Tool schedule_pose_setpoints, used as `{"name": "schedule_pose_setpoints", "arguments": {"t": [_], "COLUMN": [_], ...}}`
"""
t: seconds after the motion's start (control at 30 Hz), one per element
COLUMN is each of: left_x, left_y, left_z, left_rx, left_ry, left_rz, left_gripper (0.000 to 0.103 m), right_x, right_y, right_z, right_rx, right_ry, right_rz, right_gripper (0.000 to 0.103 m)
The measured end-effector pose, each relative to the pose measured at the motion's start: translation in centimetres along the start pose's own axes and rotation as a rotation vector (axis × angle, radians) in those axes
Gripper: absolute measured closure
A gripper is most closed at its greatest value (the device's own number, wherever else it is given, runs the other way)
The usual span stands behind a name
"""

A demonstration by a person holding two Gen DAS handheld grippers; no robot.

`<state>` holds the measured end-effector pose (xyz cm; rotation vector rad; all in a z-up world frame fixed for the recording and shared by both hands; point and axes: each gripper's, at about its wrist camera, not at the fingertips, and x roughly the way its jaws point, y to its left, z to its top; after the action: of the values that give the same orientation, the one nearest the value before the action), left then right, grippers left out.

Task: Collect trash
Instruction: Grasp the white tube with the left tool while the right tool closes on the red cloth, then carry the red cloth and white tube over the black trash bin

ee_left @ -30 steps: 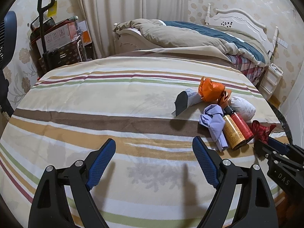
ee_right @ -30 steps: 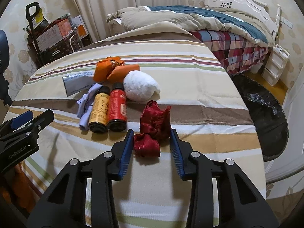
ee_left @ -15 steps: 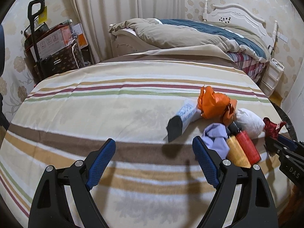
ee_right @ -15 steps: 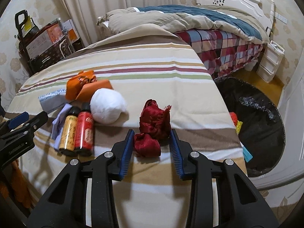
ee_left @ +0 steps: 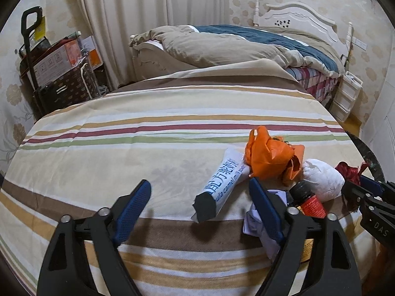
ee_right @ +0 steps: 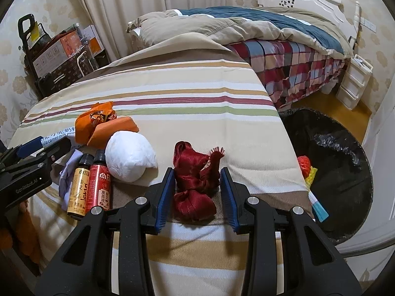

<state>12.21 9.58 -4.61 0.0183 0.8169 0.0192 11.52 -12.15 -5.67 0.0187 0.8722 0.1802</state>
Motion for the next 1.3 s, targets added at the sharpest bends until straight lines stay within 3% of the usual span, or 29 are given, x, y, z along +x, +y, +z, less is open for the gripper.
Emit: {"name": "schedule_pose_setpoints", "arguments": {"t": [0.17, 0.27, 0.47, 0.67, 0.73, 0.83, 1.3], "left_x": [0.3, 0.4, 0.0, -0.6, -0.8, -1.3, -4.5], "left_y": [0.0, 0.0, 0.0, 0.7, 0.9, 1.0, 0.4], "left_z": [-0.1, -0.3, -0.7, -1.3, -1.6, -1.9, -2.9], "left_rx": [0.006, 0.005, 0.005, -0.024, -0.032, -0.044, -0.069], "left_ry": [0.024, 0.036, 0.038, 0.040, 0.040, 0.039, -0.008], "left_rz": [-0.020, -0.033, -0.043, -0.049, -0.049, -0.049, -0.083], "left_gripper": [0.052, 0.069, 0.079, 0.080, 0.080, 0.080, 0.080], "right_x": [-0.1, -0.2, -0.7, -0.8, -0.9, -1.0, -3.0], "right_y": [-0.1, -0.1, -0.2, -0.1, 0.1, 0.3, -0.7], "right_z": [0.0, -0.1, -0.6, -0.9, -1.1, -1.2, -2.5], "right_rx": [0.009, 0.014, 0.028, 0.022, 0.011, 0.001, 0.045], "right_ry": [-0.001, 0.000, -0.005, -0.003, -0.001, -0.004, -0.047], "right_rz": [0.014, 0.017, 0.017, 0.008, 0.003, 0.001, 0.003], "right_gripper": [0.064, 0.056, 0.049, 0.050, 0.063, 0.075, 0.081]}}
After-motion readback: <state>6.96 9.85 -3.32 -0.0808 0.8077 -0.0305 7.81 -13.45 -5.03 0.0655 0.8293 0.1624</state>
